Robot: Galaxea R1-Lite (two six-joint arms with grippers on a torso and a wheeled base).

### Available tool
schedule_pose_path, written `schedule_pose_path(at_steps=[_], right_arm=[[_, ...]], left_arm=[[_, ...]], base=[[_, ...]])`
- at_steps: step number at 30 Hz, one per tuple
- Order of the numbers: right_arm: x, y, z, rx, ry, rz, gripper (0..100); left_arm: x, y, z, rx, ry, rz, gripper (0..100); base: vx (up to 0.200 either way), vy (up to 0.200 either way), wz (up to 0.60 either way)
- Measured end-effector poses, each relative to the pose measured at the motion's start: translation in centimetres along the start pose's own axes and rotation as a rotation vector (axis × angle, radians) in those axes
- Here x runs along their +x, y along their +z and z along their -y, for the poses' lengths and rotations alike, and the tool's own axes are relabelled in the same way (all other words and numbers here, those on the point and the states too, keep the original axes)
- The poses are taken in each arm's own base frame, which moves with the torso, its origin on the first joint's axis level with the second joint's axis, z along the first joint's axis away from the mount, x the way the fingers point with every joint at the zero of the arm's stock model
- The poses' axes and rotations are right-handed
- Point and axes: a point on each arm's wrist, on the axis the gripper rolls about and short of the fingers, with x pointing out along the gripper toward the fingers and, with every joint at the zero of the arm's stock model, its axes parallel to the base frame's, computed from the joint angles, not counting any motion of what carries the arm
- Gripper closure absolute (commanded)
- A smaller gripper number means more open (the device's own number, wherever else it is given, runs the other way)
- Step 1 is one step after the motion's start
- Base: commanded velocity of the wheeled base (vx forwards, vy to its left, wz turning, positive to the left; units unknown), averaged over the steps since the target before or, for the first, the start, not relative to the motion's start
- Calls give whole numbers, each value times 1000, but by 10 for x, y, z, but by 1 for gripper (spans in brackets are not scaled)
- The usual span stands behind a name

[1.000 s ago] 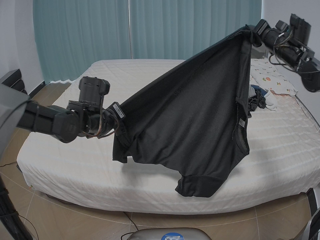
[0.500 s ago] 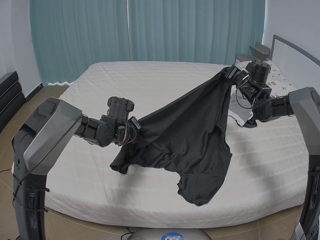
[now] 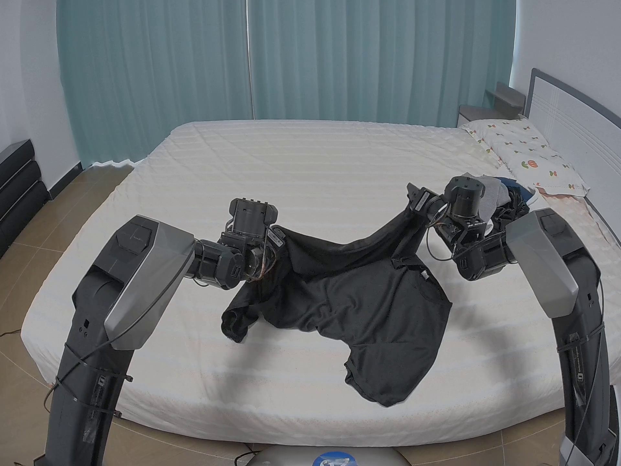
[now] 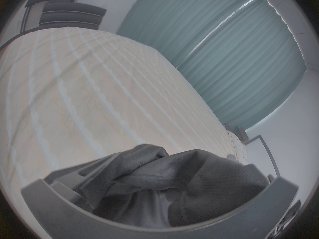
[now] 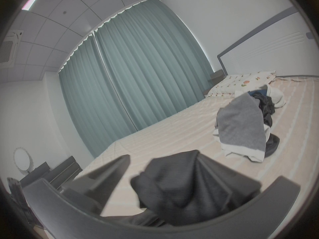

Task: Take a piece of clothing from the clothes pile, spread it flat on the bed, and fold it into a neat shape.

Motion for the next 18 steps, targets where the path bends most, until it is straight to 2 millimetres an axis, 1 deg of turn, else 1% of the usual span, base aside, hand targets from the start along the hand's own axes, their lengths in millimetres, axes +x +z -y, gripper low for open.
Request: schedule_pose_path(at_steps=[3, 6, 8, 12, 15, 18], right_arm=[[3, -17, 9, -7, -19, -33, 0], [2, -33, 26, -20, -64, -91, 0], [2, -38, 39, -26, -97, -121, 0], [1, -39, 62, -31, -154, -161, 0], [1, -38, 73, -30, -180, -184, 0], [1, -33, 85, -17, -201, -183, 0]], left_arm=[[13, 8, -7, -20, 23, 50, 0], [24, 15, -19, -30, 67, 67, 0], [29, 21, -27, -37, 93, 75, 0], [37, 36, -43, -45, 128, 99, 0], [41, 46, -53, 5, 155, 109, 0], [44, 58, -66, 50, 190, 115, 0]], base=[[0, 0, 0], [0, 0, 0], [0, 0, 0], [0, 0, 0], [0, 0, 0], [0, 0, 0]])
